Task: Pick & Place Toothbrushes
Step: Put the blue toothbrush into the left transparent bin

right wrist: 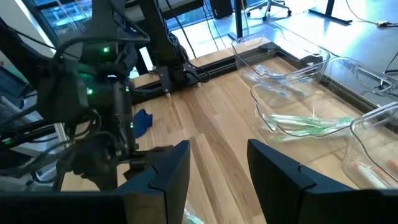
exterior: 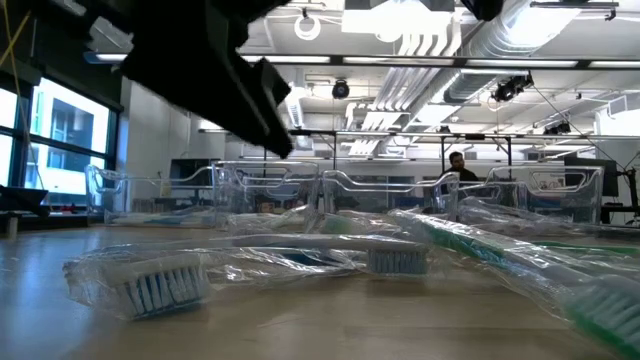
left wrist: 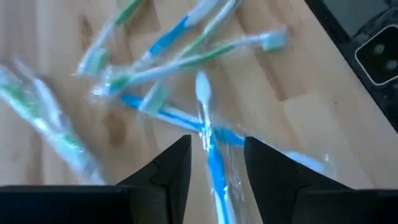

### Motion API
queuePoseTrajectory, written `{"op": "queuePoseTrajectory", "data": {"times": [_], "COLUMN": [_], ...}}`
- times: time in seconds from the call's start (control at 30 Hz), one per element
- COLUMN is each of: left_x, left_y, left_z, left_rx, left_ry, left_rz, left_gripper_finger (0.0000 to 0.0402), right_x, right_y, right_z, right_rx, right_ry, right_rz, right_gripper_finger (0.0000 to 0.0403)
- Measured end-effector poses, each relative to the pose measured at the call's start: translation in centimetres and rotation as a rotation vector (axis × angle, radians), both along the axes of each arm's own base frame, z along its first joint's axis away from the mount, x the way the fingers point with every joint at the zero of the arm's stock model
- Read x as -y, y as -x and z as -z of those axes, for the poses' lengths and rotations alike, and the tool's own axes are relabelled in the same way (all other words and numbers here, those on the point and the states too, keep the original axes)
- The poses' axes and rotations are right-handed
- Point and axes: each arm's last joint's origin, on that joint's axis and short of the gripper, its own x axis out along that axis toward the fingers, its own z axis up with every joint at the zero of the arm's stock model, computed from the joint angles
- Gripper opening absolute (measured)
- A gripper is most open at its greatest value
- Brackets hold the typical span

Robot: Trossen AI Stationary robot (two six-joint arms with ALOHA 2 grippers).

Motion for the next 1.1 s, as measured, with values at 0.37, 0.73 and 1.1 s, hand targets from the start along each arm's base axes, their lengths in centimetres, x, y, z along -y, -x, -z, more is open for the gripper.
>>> {"op": "queuePoseTrajectory", "data": {"times": [0.37, 0.73, 1.1], "left_x": [0.6, 1.0, 1.0], "left_y": [-1.1, -1.4, -1.5], "left_z": [3.3, 5.5, 5.7], "left_rx": [-0.055, -0.152, -0.164], "left_ry": [0.027, 0.129, 0.152], "left_rz": [-0.001, -0.018, -0.05], "left_gripper_finger": [0.0143, 0.0143, 0.0122], "right_x": [0.1, 0.1, 0.1], "right_y": [0.2, 0.2, 0.2], "right_z": [0.4, 0.5, 0.5], "right_rx": [-0.046, -0.058, -0.059], "right_ry": [0.016, 0.02, 0.02], "right_rz": [0.0, 0.0, 0.0], "right_gripper_finger": [0.0152, 0.0152, 0.0152]}}
